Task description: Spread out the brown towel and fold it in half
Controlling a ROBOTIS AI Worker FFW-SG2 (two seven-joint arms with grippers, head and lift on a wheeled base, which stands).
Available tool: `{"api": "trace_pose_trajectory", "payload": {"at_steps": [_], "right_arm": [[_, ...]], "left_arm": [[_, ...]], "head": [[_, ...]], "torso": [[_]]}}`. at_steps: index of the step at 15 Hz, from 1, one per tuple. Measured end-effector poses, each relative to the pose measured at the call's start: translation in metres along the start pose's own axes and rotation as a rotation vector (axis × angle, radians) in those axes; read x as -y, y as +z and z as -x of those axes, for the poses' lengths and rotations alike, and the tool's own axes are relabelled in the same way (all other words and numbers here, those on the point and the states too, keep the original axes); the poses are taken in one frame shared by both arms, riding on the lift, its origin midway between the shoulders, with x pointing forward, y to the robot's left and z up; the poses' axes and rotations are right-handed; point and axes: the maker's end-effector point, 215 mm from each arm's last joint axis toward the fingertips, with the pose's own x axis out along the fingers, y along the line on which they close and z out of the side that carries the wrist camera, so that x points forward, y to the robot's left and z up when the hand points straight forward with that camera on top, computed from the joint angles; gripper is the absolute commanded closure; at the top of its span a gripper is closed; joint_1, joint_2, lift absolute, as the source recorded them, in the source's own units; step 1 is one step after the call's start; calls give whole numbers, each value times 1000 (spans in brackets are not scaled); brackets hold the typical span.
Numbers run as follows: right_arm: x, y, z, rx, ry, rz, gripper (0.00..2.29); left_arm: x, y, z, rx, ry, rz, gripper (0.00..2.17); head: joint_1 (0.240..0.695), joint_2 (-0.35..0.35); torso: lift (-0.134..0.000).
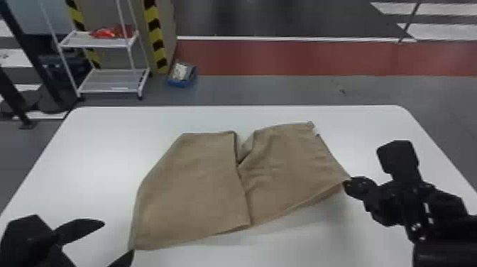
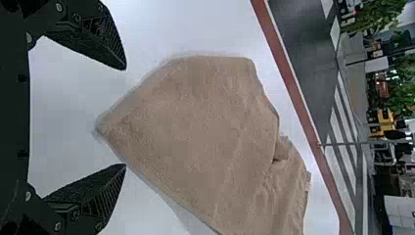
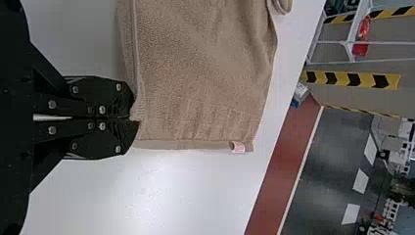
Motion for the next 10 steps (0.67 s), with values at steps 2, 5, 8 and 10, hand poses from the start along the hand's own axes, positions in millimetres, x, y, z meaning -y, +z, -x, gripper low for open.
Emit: {"api": "trace_pose_trajectory", "payload": {"at_steps": [2, 5, 8, 10], "right_arm": [[-1, -2, 0, 1, -2, -6, 1244], [-2, -9, 1, -5, -5, -4, 1244], [3, -15, 5, -9, -13, -8, 1244], [5, -19, 7, -13, -18, -15, 1244]], "left_arm": [[0, -5, -4, -10, -8, -5, 205], [15, -7, -14, -19, -31, -40, 205], [24, -5, -17, -25, -54, -85, 215], [28, -5, -18, -31, -68, -118, 215]], "head": [[695, 4], [695, -13], [695, -42], [695, -51]], "torso": [[-128], [-128], [-128], [-128]]}}
